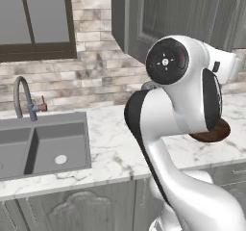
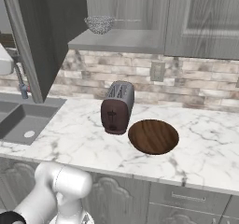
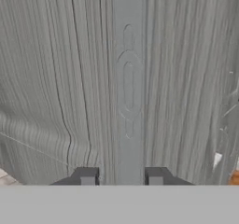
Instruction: Open the cabinet and setup a tea strainer by placing it in the bowl upright.
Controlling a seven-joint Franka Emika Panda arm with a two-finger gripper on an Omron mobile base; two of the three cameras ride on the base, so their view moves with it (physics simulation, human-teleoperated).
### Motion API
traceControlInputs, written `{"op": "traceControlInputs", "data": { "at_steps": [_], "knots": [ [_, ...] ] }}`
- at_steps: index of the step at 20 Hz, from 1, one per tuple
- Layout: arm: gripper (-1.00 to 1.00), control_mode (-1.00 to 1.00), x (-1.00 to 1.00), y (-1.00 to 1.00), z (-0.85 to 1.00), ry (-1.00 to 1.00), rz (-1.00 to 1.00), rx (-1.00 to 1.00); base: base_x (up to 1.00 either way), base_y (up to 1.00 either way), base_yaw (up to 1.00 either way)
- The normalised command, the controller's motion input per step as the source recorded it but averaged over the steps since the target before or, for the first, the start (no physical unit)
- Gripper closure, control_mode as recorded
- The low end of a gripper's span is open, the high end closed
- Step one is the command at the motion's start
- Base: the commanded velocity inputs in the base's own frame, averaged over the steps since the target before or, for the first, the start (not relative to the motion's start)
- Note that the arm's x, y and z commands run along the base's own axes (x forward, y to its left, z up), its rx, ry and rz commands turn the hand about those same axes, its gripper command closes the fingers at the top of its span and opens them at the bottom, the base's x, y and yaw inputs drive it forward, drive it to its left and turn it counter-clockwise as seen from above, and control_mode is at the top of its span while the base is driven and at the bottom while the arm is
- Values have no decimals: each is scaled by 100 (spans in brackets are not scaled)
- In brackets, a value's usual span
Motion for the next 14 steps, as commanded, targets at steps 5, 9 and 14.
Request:
{"op": "traceControlInputs", "data": {
  "at_steps": [5, 9, 14],
  "knots": [
    [-100, -100, 0, 11, 0, 0, -5, 0, 0, 0, 0],
    [-100, -100, -4, 13, 0, 0, -10, -1, 0, 0, 0],
    [-100, -100, -26, 1, 0, 0, -14, 0, 0, 0, 0]
  ]
}}
